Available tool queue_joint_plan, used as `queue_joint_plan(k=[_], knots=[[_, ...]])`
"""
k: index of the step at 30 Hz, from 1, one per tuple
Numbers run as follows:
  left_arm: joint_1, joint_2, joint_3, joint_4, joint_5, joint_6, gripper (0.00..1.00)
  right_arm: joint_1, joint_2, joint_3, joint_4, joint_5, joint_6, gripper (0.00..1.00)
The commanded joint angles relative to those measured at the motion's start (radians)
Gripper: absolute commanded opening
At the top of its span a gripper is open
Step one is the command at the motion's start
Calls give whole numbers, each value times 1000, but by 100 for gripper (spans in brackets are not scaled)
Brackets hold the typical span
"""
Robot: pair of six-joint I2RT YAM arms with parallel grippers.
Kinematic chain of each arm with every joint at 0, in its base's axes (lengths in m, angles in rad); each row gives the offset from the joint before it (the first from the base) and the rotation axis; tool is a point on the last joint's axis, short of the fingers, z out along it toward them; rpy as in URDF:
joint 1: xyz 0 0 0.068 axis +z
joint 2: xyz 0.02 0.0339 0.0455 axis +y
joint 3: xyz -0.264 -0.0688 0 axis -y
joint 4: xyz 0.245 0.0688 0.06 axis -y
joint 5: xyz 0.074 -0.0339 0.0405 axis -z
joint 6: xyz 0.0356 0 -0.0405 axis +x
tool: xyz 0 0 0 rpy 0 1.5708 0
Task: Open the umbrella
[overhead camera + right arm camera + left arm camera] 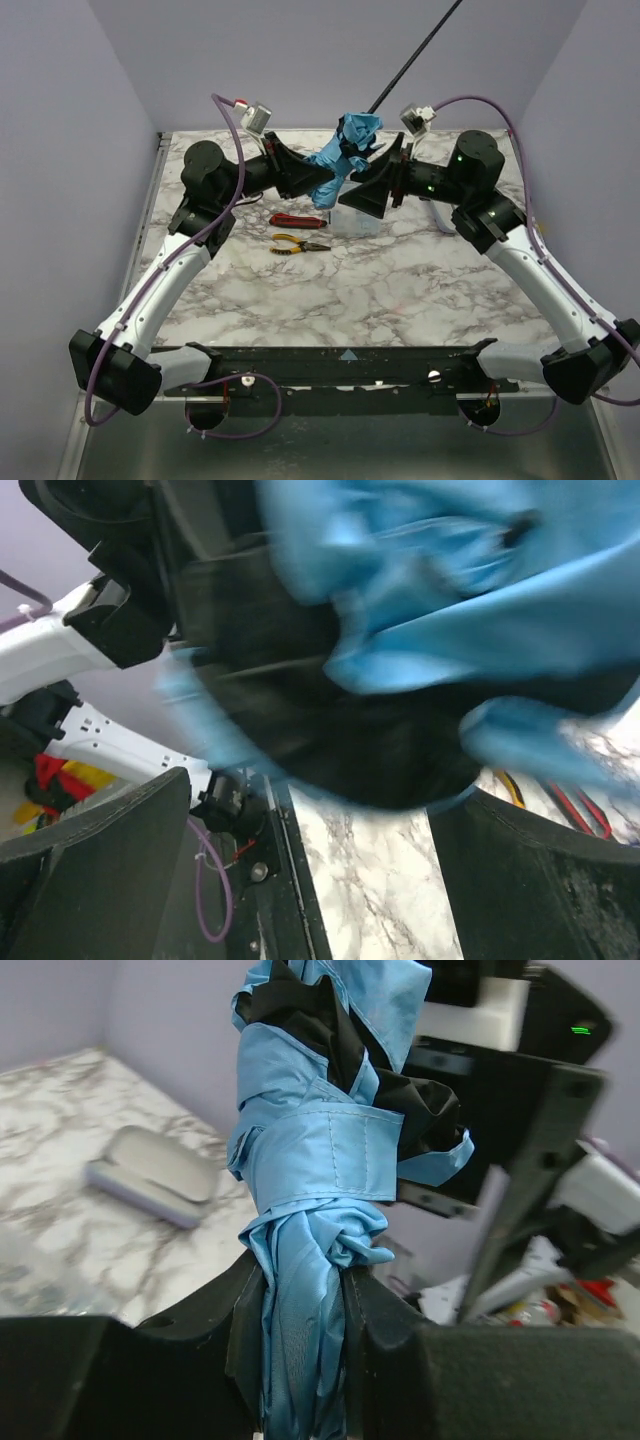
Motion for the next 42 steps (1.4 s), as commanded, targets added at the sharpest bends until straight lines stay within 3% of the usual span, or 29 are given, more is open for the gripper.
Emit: queue_joint_plan(k=[1, 4, 10, 17, 20, 22, 23, 25, 27, 28, 31, 34, 38, 42], knots=[[3, 9, -28, 490, 302, -396, 0, -2, 65, 47, 195, -174, 45, 100], [3, -2, -54, 521, 319, -432, 0, -2, 70, 47, 257, -186, 57, 98], [3, -9, -111, 560, 395, -472, 0, -2, 74, 106, 249, -186, 46, 65], [3, -5, -132, 566, 420, -479, 0, -2, 72, 153, 188, -169, 26, 56], [0, -3, -114, 520, 425, -439, 0, -2, 79, 150, 187, -169, 16, 40], [-5, -15, -92, 391, 430, -336, 0, -2, 79, 151, 195, -177, 5, 17], [-6, -28, -87, 325, 428, -271, 13, -2, 80, 154, 196, -180, -2, 2], [1, -66, -63, 135, 399, -73, 47, -2, 79, 156, 173, -183, -24, 0], [3, -115, -19, -102, 298, 199, 66, -2, 71, 148, 138, -179, -55, 0], [3, -142, -7, -176, 241, 340, 70, -2, 65, 137, 126, -172, -67, 0], [1, -238, -39, -252, 43, 580, 73, -3, 45, 102, 106, -150, -92, 0], [-37, -279, -42, -286, -115, 730, 70, -2, 42, 72, 68, -131, -98, 0], [-152, -264, 5, -341, -287, 831, 63, -1, 57, 55, 67, -101, -65, 0], [-239, -248, 17, -332, -359, 870, 60, 0, 68, 48, 71, -88, -43, 0]])
